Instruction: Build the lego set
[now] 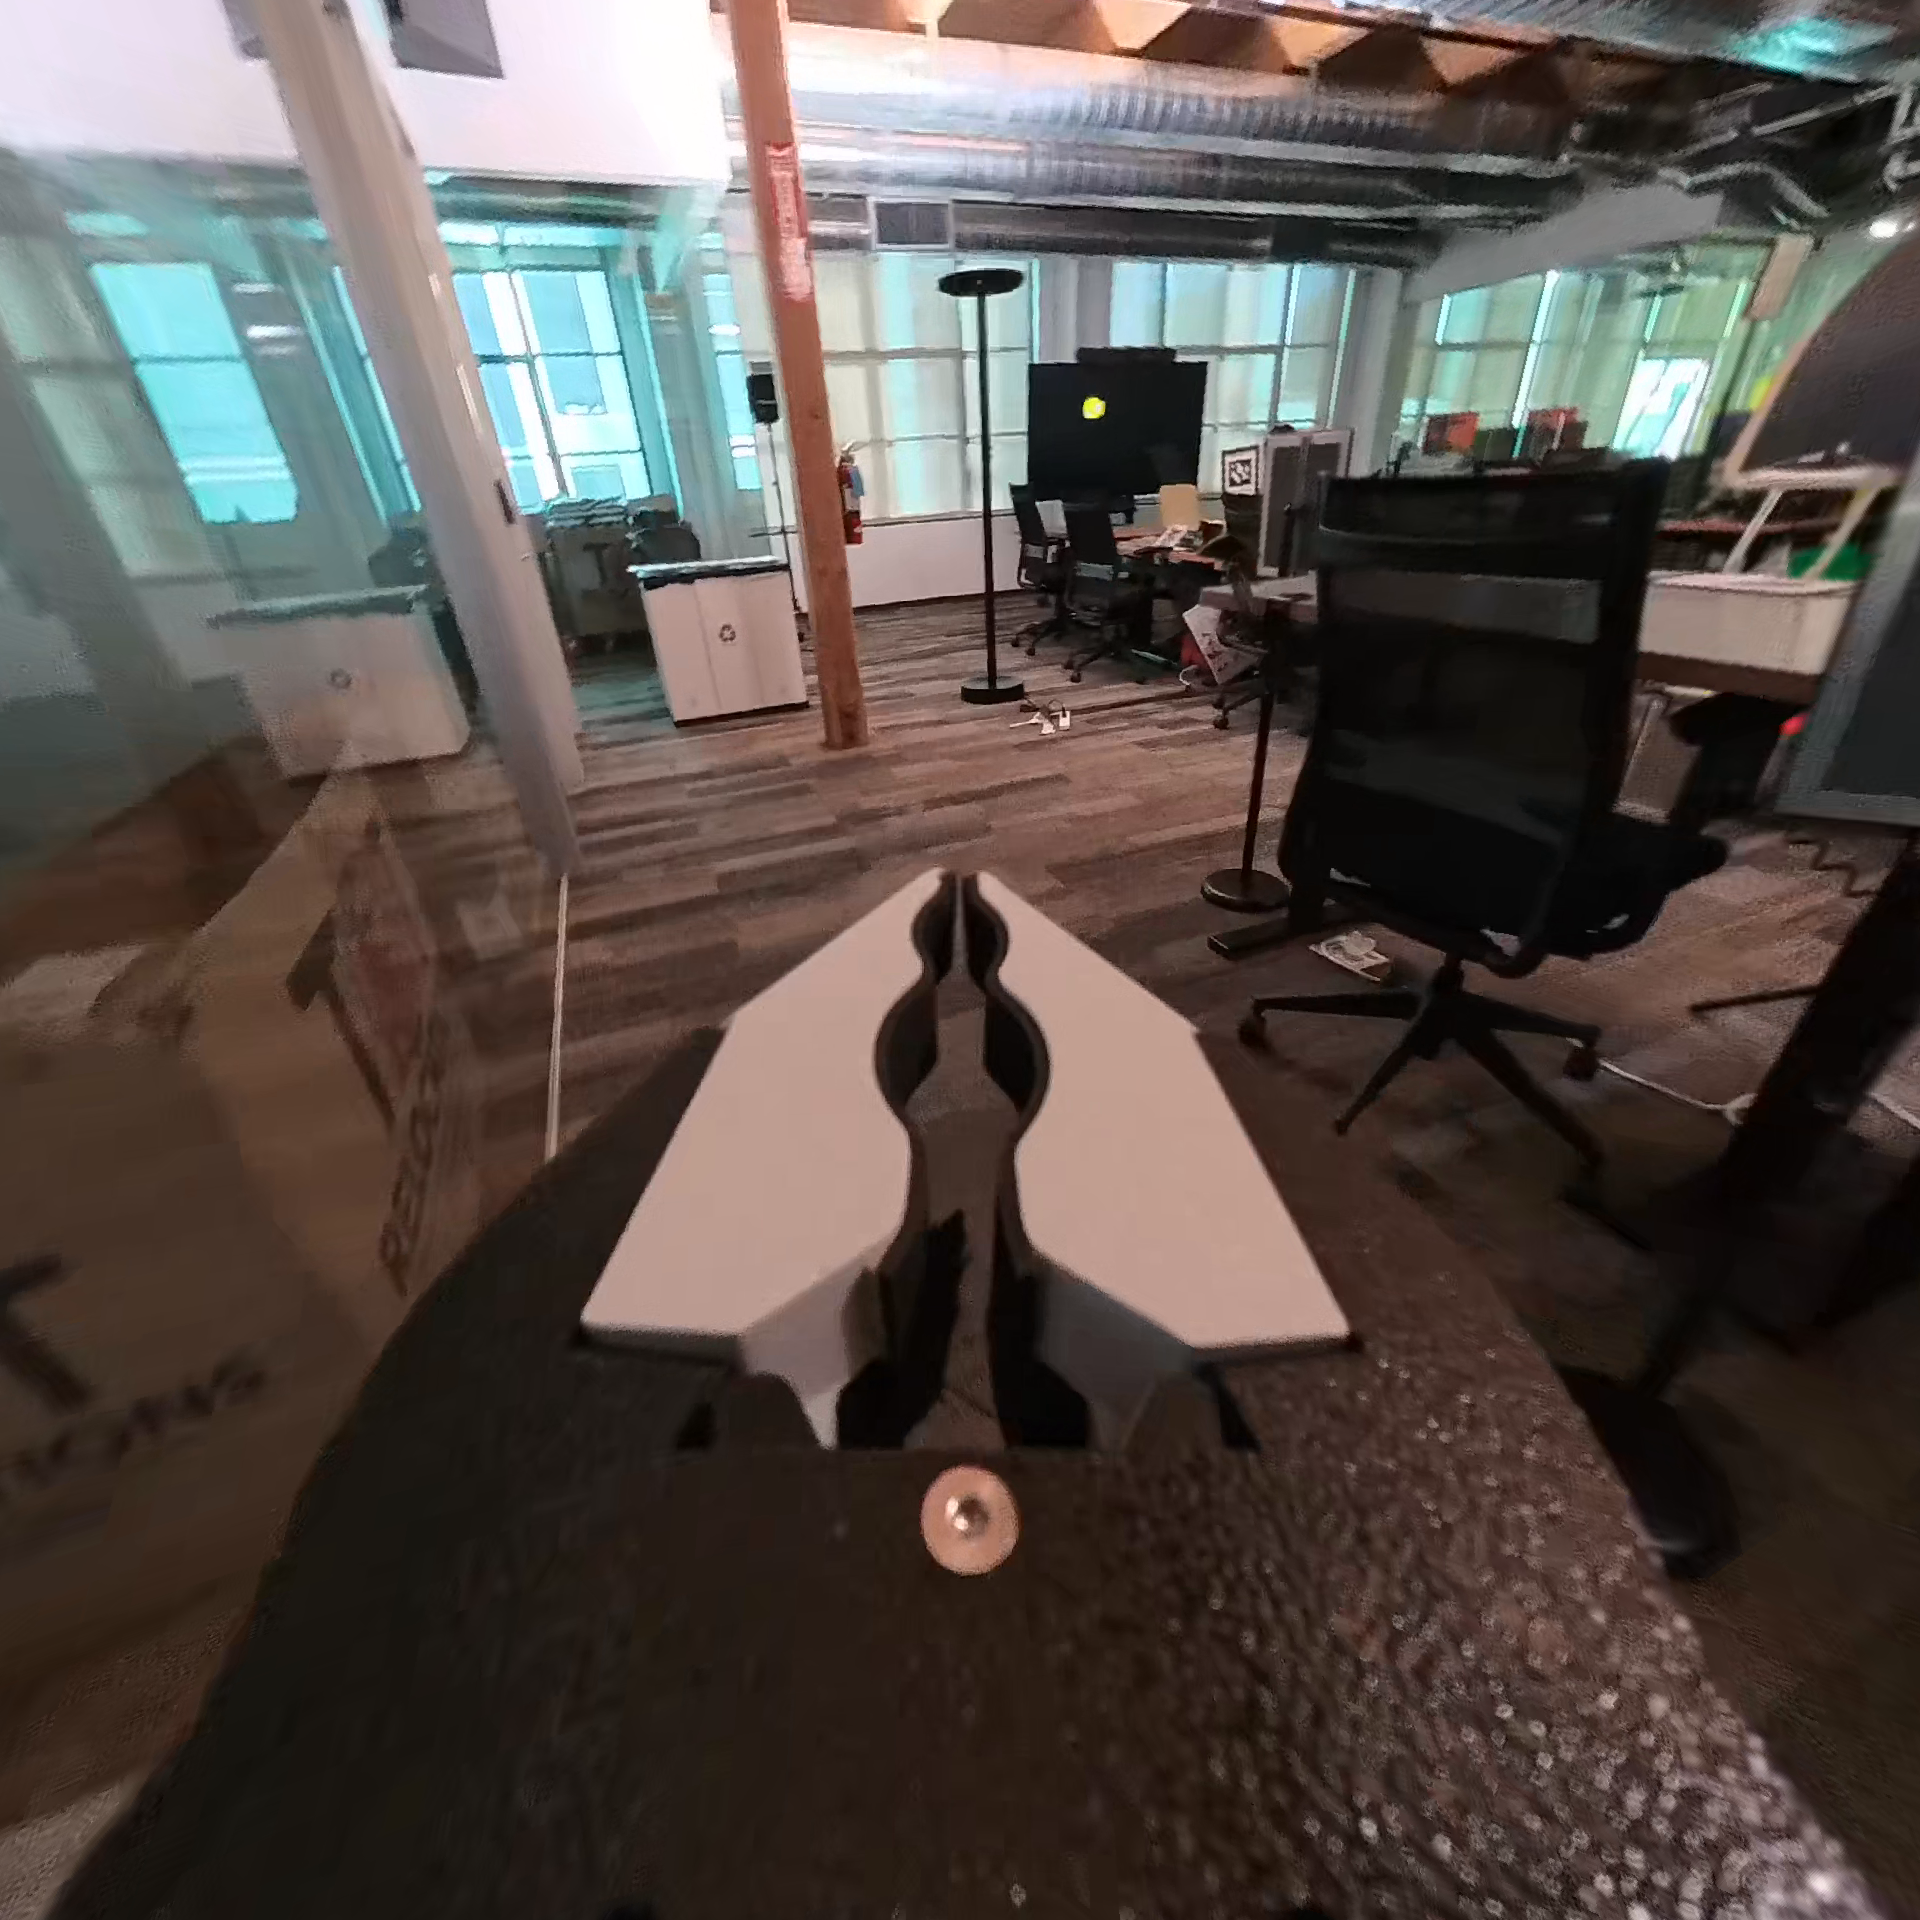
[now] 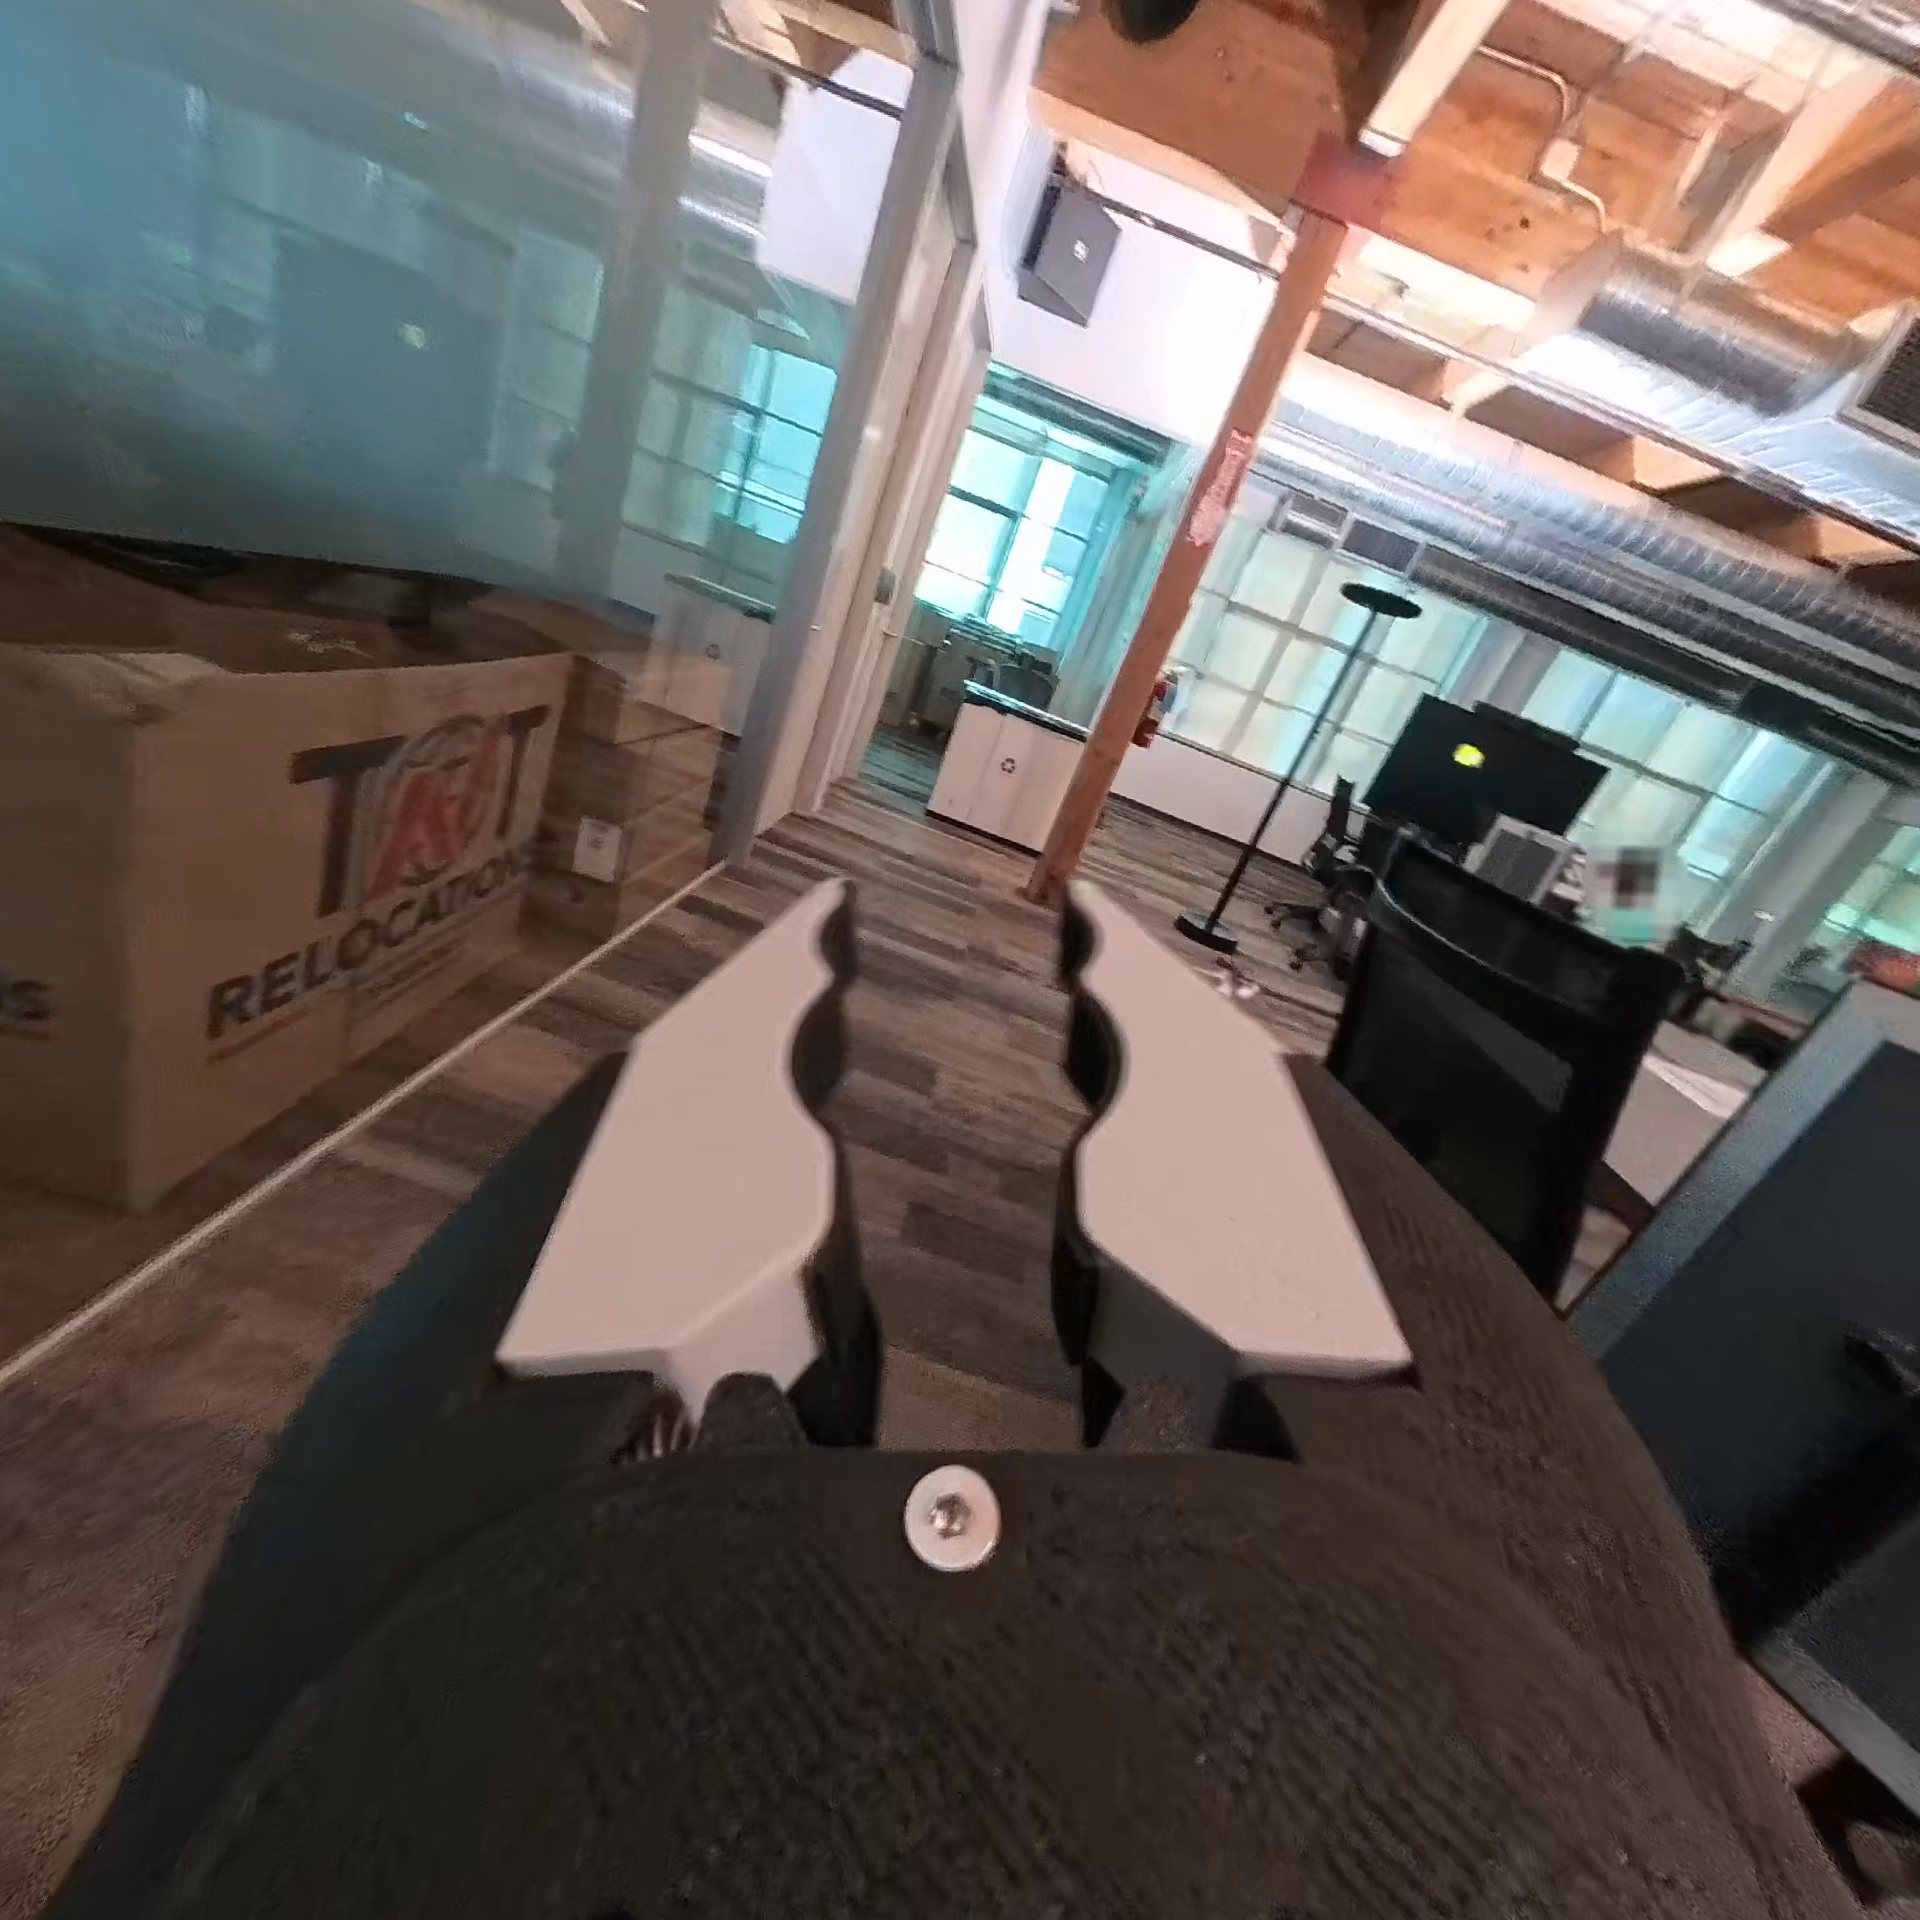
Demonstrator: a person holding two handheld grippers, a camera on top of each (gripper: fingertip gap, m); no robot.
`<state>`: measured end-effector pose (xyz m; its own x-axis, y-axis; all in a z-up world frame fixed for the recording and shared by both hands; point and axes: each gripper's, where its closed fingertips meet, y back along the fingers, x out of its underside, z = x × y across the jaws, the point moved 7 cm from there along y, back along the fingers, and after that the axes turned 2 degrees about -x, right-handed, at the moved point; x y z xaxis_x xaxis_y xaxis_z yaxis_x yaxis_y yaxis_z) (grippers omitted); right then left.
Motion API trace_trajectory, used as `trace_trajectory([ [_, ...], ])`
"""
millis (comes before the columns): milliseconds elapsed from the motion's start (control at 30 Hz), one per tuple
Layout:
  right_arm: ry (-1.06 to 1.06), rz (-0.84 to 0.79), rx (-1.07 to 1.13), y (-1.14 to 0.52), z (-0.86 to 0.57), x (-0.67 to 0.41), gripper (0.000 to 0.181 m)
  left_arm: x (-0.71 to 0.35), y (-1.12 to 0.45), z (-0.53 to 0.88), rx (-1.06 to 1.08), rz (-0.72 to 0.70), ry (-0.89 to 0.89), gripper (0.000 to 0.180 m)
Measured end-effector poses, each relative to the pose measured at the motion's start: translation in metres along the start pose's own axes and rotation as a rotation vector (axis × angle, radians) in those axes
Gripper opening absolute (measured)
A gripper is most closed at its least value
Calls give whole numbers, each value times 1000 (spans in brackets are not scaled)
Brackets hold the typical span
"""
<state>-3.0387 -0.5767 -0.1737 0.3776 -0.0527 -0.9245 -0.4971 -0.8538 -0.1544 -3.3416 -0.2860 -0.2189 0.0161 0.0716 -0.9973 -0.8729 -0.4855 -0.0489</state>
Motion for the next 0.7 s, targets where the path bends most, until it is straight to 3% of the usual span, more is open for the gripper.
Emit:
trace_trajectory([
  [33,-8,22,21,-32,-15,12,4,-2,-44,2,8,-6,-17,14],
  [100,-57,75,62,-87,-41,39,0,-7,-132,5,13,-45,-12,53],
  [133,-77,87,74,-114,-53,53,0,-7,-174,6,30,-75,3,60],
  [200,-96,75,102,-167,-76,84,9,-3,-257,6,109,-127,35,44],
  [267,-100,47,157,-228,-104,115,41,5,-337,8,174,-148,46,2],
  [300,-95,34,173,-261,-119,127,48,9,-375,12,183,-151,53,0],
  [367,-72,17,187,-331,-150,147,46,18,-449,23,172,-164,53,0],
  [433,-89,55,179,-410,-180,167,1,23,-523,36,171,-141,105,0],
  [467,-113,68,134,-449,-190,172,0,22,-562,42,164,-122,130,9],
  [533,-135,53,62,-527,-207,182,0,17,-632,58,118,-106,124,52],
  [567,-142,51,50,-564,-215,188,2,16,-663,66,96,-99,99,54],
  [600,-146,41,47,-601,-224,193,17,15,-691,74,87,-100,77,39],
  [633,-144,21,37,-637,-231,198,34,15,-717,81,95,-108,62,7],
  [700,-124,-25,38,-707,-248,212,54,23,-773,98,109,-115,72,0],
])
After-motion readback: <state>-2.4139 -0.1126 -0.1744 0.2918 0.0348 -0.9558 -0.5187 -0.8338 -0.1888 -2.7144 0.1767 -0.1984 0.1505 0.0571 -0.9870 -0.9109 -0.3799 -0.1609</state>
